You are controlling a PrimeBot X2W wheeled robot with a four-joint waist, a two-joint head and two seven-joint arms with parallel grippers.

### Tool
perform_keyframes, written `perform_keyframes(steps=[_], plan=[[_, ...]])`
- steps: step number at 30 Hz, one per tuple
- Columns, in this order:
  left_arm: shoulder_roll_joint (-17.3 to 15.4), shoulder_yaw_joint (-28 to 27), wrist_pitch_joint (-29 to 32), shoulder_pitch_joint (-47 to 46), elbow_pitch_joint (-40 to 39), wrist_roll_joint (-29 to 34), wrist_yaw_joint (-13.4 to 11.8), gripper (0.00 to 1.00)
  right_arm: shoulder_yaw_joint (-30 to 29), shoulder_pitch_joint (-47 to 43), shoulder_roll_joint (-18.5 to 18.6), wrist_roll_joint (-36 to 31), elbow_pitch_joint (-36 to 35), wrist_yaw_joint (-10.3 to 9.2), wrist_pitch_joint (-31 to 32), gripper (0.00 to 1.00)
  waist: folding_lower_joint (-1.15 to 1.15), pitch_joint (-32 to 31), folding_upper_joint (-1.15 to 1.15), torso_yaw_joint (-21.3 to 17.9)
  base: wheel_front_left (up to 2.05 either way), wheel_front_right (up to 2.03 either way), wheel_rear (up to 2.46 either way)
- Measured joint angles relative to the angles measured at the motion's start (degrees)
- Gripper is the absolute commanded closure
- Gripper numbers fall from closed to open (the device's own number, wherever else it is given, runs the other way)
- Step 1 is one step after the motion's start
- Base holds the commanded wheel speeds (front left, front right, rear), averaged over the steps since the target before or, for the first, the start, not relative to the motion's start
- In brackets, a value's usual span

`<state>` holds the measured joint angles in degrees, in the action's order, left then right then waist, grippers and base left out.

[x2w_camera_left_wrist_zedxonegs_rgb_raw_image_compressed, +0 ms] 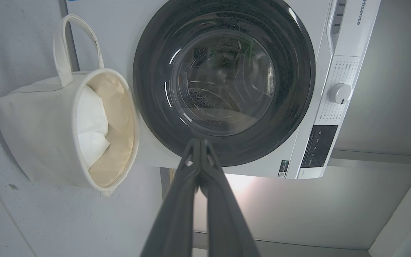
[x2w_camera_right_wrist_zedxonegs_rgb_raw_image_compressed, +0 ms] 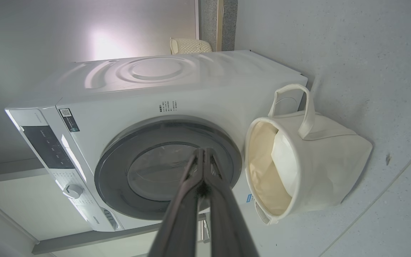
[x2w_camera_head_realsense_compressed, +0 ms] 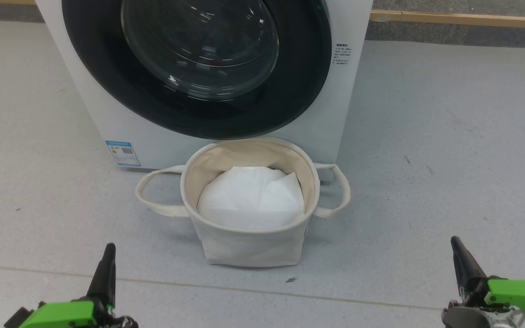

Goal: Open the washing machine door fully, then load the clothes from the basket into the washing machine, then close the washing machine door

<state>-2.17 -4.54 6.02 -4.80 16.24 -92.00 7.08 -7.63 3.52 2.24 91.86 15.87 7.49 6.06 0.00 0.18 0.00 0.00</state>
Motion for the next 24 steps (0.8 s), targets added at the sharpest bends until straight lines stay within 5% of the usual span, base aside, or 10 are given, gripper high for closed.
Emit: perform_keyframes(steps=[24], plan=[[0.0, 0.0, 0.0, 0.0, 0.0, 0.0, 0.0, 1.0, 0.0, 0.0, 0.0, 0.0, 0.0, 0.0, 0.0, 1.0, 0.0, 0.0, 0.0, 0.0, 0.0, 0.0, 0.0]])
